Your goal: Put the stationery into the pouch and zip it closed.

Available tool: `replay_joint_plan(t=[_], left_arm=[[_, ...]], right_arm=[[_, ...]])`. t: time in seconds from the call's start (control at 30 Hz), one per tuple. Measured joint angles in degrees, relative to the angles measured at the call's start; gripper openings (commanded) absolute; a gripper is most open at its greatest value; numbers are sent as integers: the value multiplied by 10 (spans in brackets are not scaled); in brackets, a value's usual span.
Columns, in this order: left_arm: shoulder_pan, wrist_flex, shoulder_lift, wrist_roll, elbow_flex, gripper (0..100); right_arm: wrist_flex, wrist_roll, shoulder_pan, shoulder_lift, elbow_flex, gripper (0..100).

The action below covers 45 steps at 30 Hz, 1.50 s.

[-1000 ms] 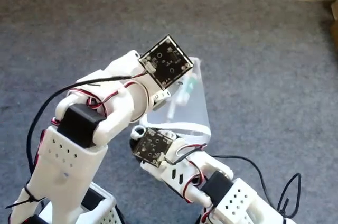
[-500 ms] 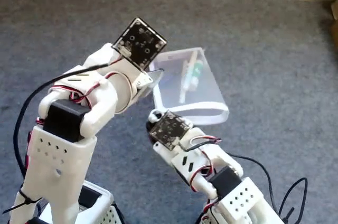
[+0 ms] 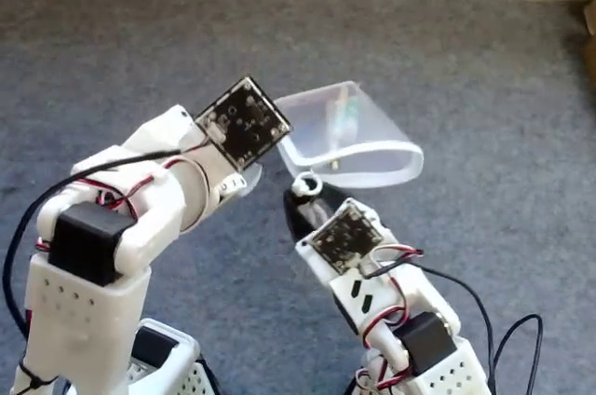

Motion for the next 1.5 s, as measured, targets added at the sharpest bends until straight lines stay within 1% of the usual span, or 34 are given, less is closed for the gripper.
replay_joint_plan(t=[0.17, 0.27, 0.37, 0.53, 0.63, 0.83, 1.0, 1.33, 1.5], left_arm=[[11, -5, -10, -2, 26, 230], [11, -40, -10, -2, 73, 231], [15, -78, -9, -2, 118, 230], [62, -128, -9, -2, 183, 228], [86, -164, -9, -2, 215, 228], [108, -258, -9, -2, 279, 229], [111, -332, -8, -2, 316, 228], [121, -437, -8, -2, 372, 231], [120, -501, -8, 30, 404, 230]], right_arm=[[0, 0, 26, -33, 0, 5], [17, 0, 31, -54, 0, 5], [27, 0, 51, -75, 0, 5], [27, 0, 80, -84, 0, 5], [27, 0, 83, -84, 0, 5], [27, 0, 83, -84, 0, 5], [27, 0, 83, -84, 0, 5], [27, 0, 83, -84, 0, 5], [27, 0, 83, -84, 0, 5]])
